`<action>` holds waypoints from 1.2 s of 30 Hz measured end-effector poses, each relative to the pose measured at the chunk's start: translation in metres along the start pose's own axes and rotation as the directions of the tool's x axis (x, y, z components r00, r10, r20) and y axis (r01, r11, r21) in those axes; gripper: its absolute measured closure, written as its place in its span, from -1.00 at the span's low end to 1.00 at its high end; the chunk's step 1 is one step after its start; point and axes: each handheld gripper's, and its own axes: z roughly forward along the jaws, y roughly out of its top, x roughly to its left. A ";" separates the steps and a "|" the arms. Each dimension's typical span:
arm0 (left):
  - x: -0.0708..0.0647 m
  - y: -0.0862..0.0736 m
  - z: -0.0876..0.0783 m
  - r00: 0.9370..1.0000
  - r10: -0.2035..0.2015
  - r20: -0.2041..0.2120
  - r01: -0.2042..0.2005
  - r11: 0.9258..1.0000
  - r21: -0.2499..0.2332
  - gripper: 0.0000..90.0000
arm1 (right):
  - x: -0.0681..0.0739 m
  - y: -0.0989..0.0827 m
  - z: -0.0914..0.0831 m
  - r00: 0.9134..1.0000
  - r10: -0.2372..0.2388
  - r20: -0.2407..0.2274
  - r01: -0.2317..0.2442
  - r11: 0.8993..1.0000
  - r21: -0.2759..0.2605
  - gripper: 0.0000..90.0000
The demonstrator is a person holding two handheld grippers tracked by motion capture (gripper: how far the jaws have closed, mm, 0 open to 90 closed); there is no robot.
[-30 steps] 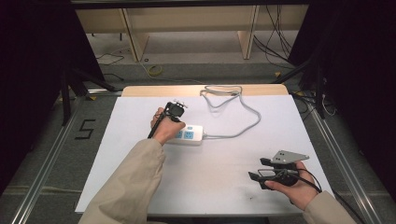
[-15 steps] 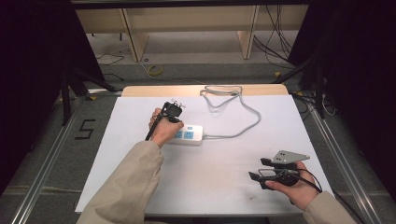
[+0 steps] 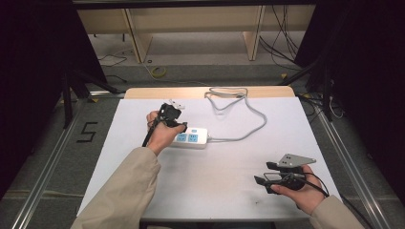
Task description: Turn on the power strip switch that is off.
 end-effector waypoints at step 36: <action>-0.035 -0.117 -0.080 0.973 0.134 0.189 -0.114 0.987 -0.111 -0.63 | 0.001 0.000 0.001 1.000 0.000 -0.006 0.001 1.000 0.007 -0.40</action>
